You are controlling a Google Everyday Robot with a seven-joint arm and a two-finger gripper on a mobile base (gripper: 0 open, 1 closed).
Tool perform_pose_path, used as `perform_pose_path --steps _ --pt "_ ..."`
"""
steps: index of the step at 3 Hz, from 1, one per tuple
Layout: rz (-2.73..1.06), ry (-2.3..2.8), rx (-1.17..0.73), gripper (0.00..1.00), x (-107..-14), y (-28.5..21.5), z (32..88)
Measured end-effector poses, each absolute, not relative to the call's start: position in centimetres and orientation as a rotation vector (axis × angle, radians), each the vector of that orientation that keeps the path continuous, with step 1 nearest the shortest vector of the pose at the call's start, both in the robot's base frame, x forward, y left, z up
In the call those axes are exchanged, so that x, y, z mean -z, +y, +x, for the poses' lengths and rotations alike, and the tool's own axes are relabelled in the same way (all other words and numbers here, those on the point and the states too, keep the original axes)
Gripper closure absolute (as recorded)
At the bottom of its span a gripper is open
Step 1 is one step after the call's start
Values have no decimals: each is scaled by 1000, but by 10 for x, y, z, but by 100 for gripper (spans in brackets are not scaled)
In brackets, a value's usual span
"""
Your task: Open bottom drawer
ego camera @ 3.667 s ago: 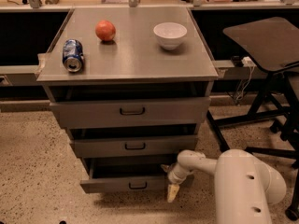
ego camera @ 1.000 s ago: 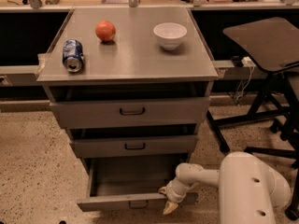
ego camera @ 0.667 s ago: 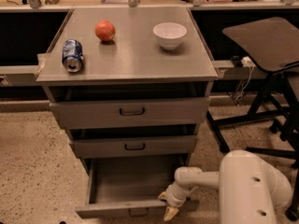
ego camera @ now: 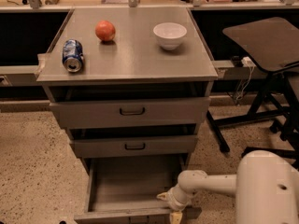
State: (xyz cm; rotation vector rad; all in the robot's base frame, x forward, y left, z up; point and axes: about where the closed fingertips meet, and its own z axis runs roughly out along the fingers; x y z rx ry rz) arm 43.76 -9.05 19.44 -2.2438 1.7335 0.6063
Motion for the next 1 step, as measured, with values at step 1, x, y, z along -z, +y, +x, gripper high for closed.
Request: perform_pose_path --steps 1 --pt "-2246 1621 -592 0 -234 -92 403"
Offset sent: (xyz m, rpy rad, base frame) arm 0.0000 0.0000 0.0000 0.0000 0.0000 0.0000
